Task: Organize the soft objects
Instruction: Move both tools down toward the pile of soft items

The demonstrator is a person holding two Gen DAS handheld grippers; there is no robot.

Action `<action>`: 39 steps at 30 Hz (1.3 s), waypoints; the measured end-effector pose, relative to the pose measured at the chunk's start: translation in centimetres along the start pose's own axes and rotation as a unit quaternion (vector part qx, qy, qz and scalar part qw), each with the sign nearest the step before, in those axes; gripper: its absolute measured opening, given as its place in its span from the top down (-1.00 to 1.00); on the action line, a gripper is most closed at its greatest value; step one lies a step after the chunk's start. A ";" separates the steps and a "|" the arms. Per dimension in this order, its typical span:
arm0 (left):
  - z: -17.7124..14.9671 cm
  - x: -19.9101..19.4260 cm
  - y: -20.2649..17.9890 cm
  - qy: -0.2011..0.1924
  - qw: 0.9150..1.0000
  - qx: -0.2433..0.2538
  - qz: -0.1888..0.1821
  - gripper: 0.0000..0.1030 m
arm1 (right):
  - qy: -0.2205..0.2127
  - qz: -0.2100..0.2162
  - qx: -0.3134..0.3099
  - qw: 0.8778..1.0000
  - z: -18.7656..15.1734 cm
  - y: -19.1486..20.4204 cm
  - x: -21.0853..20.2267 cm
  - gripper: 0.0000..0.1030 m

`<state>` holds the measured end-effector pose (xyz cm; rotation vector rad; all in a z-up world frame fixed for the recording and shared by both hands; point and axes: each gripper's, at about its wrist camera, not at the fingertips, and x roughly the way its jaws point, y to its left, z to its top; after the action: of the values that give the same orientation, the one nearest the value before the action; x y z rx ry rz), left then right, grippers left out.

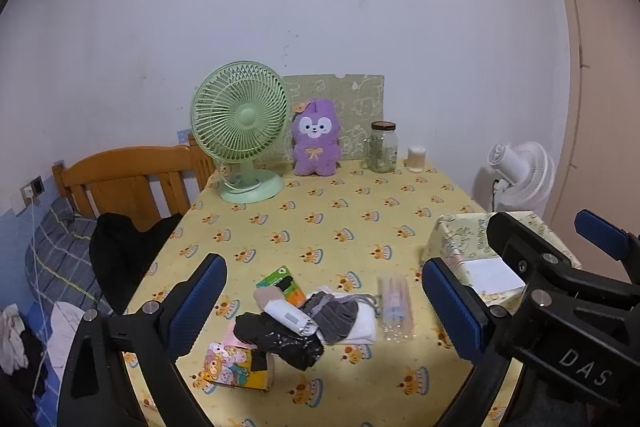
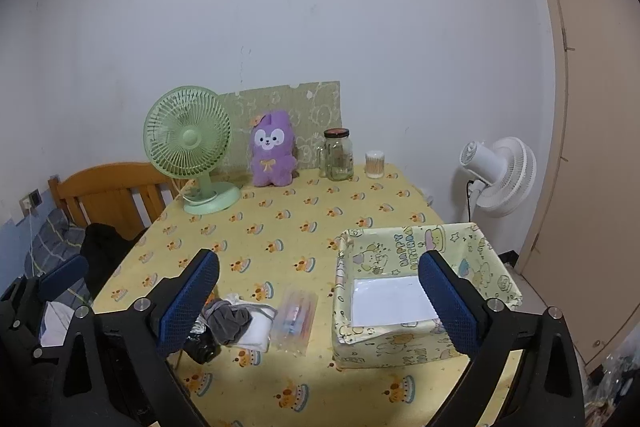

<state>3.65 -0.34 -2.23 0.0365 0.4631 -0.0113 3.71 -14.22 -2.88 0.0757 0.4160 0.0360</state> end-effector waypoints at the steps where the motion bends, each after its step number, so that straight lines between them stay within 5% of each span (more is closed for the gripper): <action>1: -0.1 0.3 0.0 0.002 1.000 0.001 -0.001 -0.93 | 0.003 0.002 0.001 1.000 -0.1 0.1 0.3 -0.93; 28: -5.3 8.4 2.1 0.097 0.995 0.003 -0.006 -0.74 | 0.096 0.028 -0.006 0.995 -5.2 4.1 9.5 -0.82; 39: -6.7 10.6 4.5 0.124 0.991 -0.019 0.038 -0.60 | 0.139 0.046 -0.033 0.989 -6.6 6.6 12.8 -0.81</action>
<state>10.21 4.41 -12.77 0.0179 0.7111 0.0783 12.59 -6.53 -13.45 0.0243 0.6892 0.1526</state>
